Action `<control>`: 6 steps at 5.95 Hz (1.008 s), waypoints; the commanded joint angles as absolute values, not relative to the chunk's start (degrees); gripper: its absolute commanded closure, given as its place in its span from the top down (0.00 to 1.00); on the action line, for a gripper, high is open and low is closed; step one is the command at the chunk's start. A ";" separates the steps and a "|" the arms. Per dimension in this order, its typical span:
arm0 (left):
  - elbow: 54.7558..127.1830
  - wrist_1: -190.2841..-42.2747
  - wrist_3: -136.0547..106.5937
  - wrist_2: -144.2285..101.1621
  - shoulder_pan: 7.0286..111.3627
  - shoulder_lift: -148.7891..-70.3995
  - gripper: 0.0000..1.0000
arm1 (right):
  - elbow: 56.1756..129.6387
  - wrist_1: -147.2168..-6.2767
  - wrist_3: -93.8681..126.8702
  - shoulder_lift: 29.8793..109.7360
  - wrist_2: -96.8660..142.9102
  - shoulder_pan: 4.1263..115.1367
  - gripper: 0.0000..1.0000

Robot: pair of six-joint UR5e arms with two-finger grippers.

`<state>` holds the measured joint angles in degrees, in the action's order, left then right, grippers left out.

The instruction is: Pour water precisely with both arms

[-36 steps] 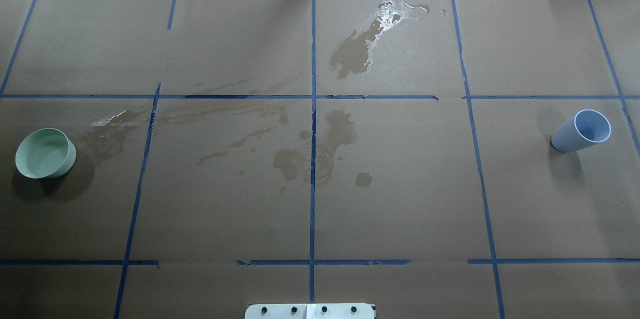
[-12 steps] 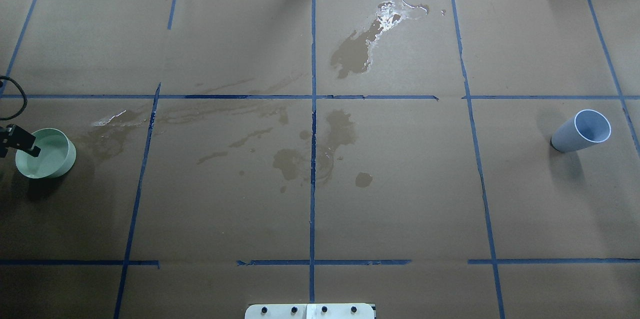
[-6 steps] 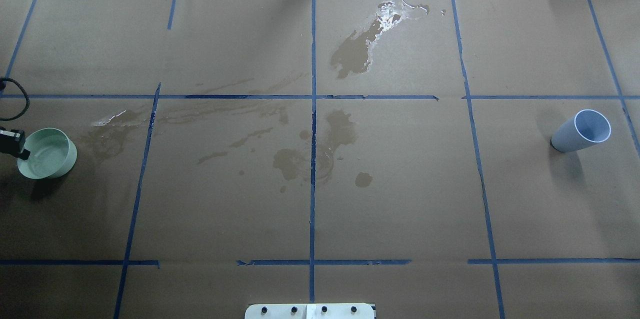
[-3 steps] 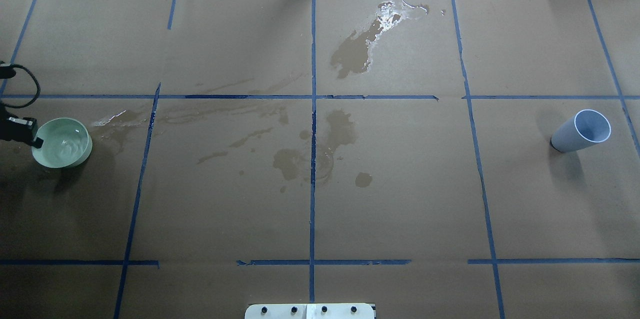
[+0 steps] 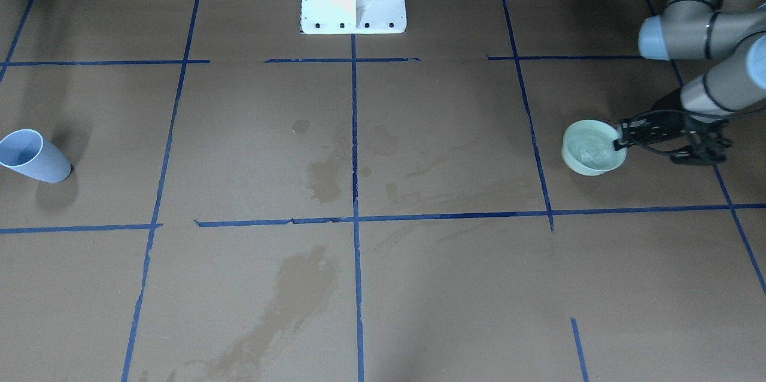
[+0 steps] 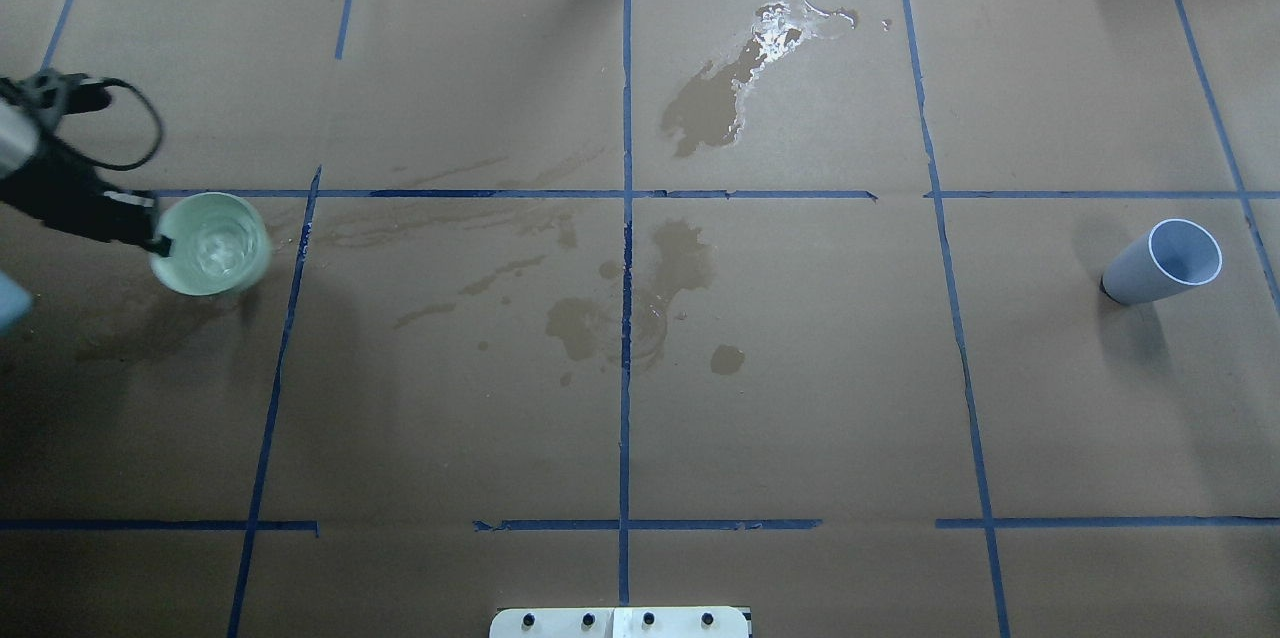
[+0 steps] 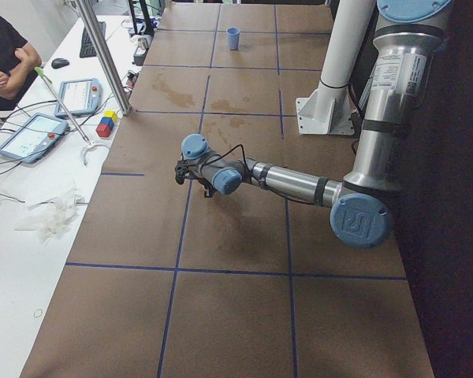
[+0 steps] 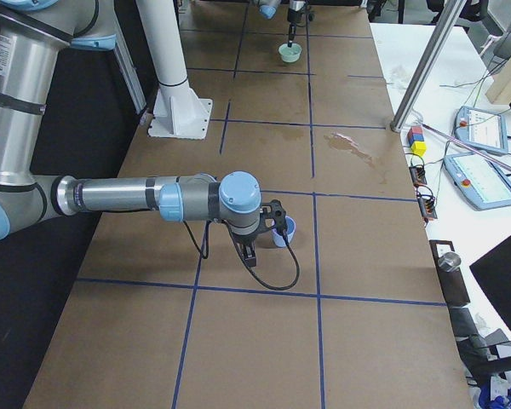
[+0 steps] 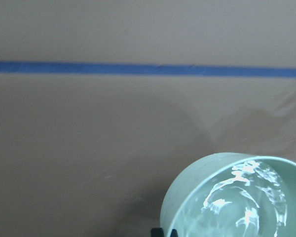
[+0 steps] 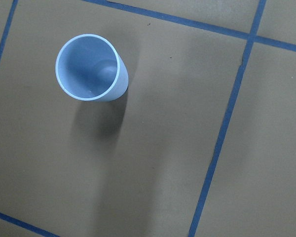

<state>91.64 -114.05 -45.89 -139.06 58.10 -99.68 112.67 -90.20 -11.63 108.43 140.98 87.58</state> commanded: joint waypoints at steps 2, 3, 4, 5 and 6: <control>90.97 -112.68 -59.12 -138.26 43.20 -114.30 0.00 | 112.59 -90.18 -11.60 108.37 140.89 87.45 1.00; 89.57 -112.59 -60.19 -136.60 41.50 -118.61 0.00 | 112.59 -90.18 -11.69 108.46 140.89 87.36 1.00; 85.82 -111.02 -62.47 -131.88 38.00 -125.09 0.00 | 112.59 -90.18 -11.69 108.37 140.89 87.36 1.00; 83.52 -110.14 -62.58 -130.01 37.01 -128.64 0.00 | 112.59 -90.18 -11.69 108.37 140.89 87.36 1.00; 82.80 -110.13 -62.49 -129.82 36.92 -129.63 0.00 | 112.67 -90.18 -11.69 108.37 140.89 87.36 1.00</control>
<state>84.06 -110.43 -62.35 -130.70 37.47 -127.67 112.61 -90.18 -11.69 108.37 140.89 87.37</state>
